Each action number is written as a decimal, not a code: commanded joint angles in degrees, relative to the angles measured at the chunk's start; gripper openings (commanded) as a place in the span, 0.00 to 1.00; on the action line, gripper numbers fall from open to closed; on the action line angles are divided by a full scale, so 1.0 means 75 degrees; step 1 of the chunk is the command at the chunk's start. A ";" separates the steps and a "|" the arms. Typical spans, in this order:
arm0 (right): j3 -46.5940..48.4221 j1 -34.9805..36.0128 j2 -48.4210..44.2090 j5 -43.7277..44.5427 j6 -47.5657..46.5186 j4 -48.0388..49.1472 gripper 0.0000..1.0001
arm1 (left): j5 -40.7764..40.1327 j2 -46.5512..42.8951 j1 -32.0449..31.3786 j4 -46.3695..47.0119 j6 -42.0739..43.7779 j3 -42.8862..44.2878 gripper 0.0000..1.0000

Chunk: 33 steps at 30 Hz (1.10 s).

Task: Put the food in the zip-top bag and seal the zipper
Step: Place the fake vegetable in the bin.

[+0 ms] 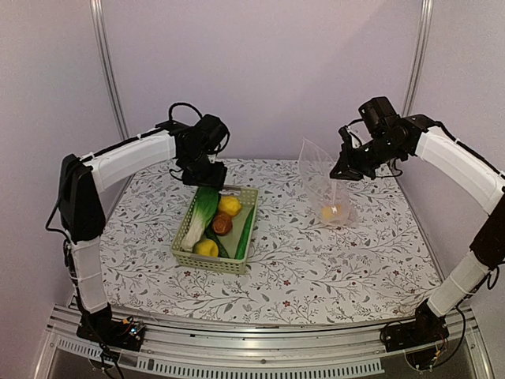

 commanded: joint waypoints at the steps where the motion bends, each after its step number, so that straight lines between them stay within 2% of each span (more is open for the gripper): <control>1: -0.0301 -0.0024 -0.0334 -0.0007 -0.0143 -0.0007 0.00 | -0.0861 0.1033 0.0042 -0.1046 0.0234 0.1094 0.69; 10: -0.0497 -0.0024 -0.0489 -0.0222 -0.0116 0.0026 0.00 | -0.1296 0.2286 0.0094 -0.1254 0.0030 0.2009 0.70; 16: -0.0715 -0.0018 -0.0527 -0.0329 -0.0148 0.0032 0.00 | -0.1572 0.2950 0.0152 -0.1516 -0.0061 0.2451 0.63; 21: -0.0720 -0.0024 -0.0482 -0.0450 -0.0111 0.0060 0.00 | -0.1668 0.3157 0.0241 -0.1555 0.0017 0.2456 0.49; 27: -0.0646 -0.0022 -0.0410 -0.0478 -0.0155 -0.0004 0.00 | -0.1486 0.3105 0.0305 -0.1592 0.0142 0.2614 0.14; 31: -0.0704 -0.0022 -0.0381 -0.0501 -0.0149 0.0054 0.00 | -0.1601 0.2574 0.0307 -0.1570 0.0192 0.2603 0.00; 33: -0.0688 -0.0018 -0.0363 -0.0520 -0.0118 0.0094 0.00 | -0.1572 0.2238 0.0302 -0.1535 0.0188 0.2609 0.00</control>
